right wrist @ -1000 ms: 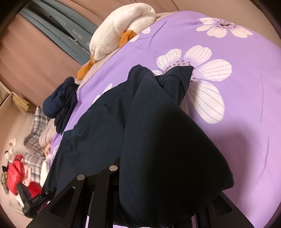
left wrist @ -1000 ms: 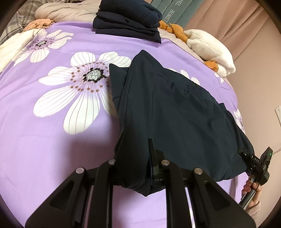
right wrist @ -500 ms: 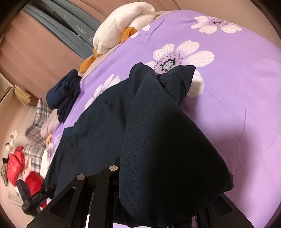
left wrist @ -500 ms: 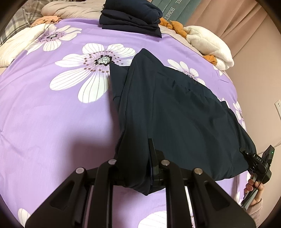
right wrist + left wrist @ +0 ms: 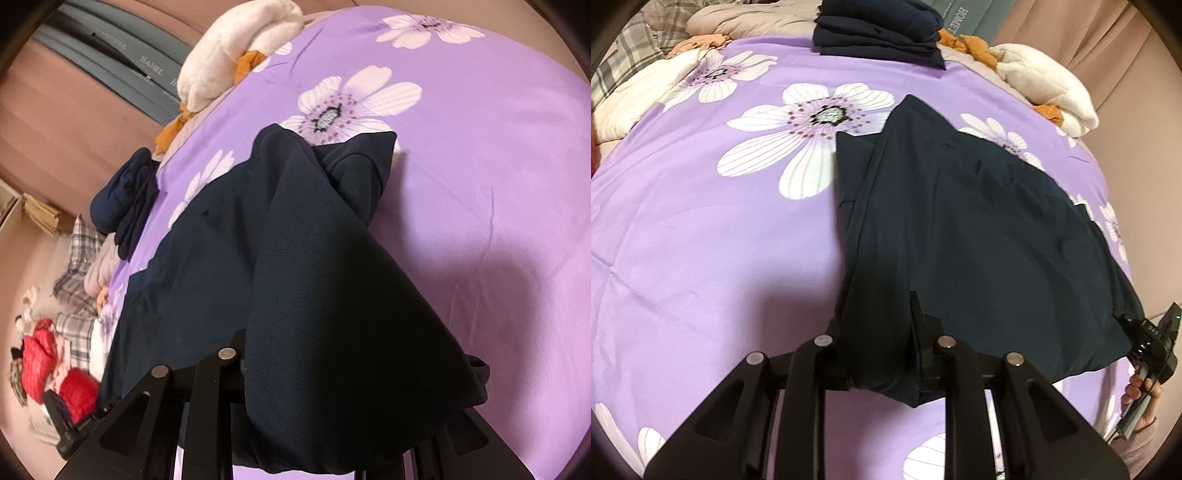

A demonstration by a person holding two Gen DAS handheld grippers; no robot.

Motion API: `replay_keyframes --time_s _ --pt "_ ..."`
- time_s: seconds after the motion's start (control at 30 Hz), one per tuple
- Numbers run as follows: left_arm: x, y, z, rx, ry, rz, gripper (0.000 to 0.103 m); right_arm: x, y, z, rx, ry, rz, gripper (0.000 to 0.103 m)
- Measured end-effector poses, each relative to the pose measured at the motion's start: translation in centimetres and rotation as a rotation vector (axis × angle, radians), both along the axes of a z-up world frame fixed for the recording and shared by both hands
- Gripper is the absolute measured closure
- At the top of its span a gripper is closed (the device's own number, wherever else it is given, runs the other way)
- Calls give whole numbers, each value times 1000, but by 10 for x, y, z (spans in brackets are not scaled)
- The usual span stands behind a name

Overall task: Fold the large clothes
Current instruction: 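Lift the folded edge and fold it over onto the jacket with both grippers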

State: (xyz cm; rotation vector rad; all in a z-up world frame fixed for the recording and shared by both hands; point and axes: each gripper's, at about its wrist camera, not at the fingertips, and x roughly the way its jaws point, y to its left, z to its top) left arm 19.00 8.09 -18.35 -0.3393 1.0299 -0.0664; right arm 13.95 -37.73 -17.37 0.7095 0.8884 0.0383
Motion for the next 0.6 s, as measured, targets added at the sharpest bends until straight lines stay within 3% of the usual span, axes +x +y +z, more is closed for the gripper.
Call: replay_keyframes --time_s 0.2,0.53,0.6 --pt "-3 5 -9 53 25 11 67 -7 -7 -4 15 23 -22 64" --pt "-9 3 -8 102 15 3 63 -15 -13 -6 16 25 -38 62" --pt "-12 4 -7 126 12 13 56 -17 -15 -6 9 27 -42 61"
